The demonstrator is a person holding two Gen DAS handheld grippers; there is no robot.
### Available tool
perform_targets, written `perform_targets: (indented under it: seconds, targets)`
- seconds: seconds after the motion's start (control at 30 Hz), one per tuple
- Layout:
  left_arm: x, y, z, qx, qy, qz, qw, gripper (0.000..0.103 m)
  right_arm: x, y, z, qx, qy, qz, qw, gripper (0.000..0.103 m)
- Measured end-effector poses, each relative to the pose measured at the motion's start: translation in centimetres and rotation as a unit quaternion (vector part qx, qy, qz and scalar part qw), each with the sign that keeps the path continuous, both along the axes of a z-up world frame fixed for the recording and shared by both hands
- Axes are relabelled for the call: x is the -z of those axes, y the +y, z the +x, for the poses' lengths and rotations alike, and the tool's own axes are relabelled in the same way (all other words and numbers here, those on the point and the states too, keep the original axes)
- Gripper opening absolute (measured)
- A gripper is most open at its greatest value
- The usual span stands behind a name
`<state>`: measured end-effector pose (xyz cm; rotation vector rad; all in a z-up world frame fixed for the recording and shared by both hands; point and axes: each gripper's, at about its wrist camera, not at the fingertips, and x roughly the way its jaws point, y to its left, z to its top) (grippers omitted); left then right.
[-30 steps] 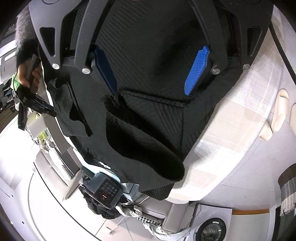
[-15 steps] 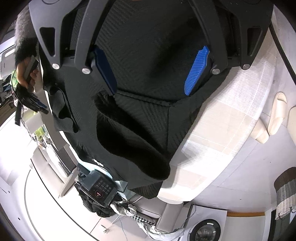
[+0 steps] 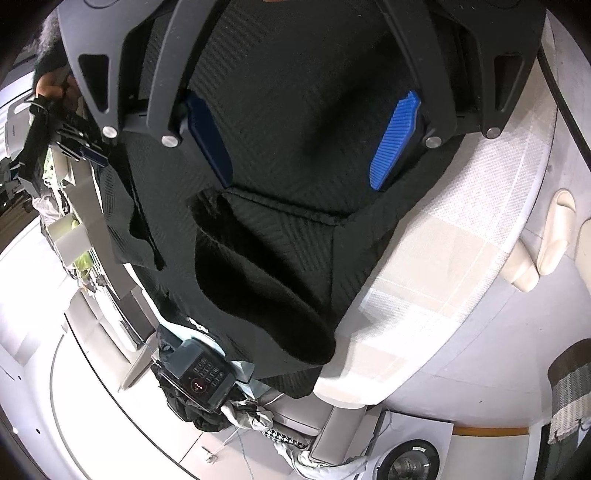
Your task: Fold small clothes
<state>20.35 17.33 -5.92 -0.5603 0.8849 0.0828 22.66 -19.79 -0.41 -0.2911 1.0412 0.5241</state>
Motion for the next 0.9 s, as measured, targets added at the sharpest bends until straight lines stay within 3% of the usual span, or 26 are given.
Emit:
perform_targets:
  seconds: [0.17, 0.23, 0.37, 0.43, 0.53, 0.63, 0.73, 0.8, 0.9]
  targets:
    - [-0.3, -1.4, 0.3, 0.011, -0.003, -0.001, 0.9999, 0.075, -1.0, -0.2, 1.2, 0.046, -0.022, 0.037, 0.998, 0.034]
    - [-0.4, -1.9, 0.4, 0.018, -0.002, 0.004, 0.9998, 0.075, -0.6, 0.8, 1.9, 0.047, -0.01, 0.048, 0.998, 0.034]
    - [-0.6, -2.2, 0.3, 0.017, -0.001, 0.02, 0.9997, 0.077, 0.2, 2.9, -0.1, -0.01, -0.012, -0.003, 1.0, 0.033]
    - [-0.9, -2.3, 0.4, 0.014, -0.003, 0.033, 0.9994, 0.082, -0.8, 3.1, -0.1, -0.012, 0.014, 0.021, 1.0, 0.034]
    - [-1.1, -2.4, 0.7, 0.014, -0.003, 0.055, 0.9984, 0.09, -2.9, 4.2, 0.2, 0.014, -0.014, 0.056, 0.998, 0.035]
    - [-1.1, -2.2, 0.6, 0.008, -0.002, 0.062, 0.9981, 0.101, -4.1, 8.3, 1.2, 0.016, -0.027, 0.083, 0.996, 0.038]
    - [-1.3, -2.0, 0.1, 0.006, -0.002, 0.071, 0.9974, 0.101, -4.3, 13.0, 1.8, -0.009, -0.032, 0.111, 0.993, 0.045]
    - [-1.3, -1.5, -0.4, -0.004, -0.001, 0.075, 0.9972, 0.101, -4.1, 15.8, 2.2, -0.027, -0.024, 0.131, 0.991, 0.057]
    - [-1.2, -0.6, -1.0, -0.012, -0.001, 0.074, 0.9972, 0.101, -3.4, 19.5, 2.8, -0.053, -0.016, 0.142, 0.988, 0.061]
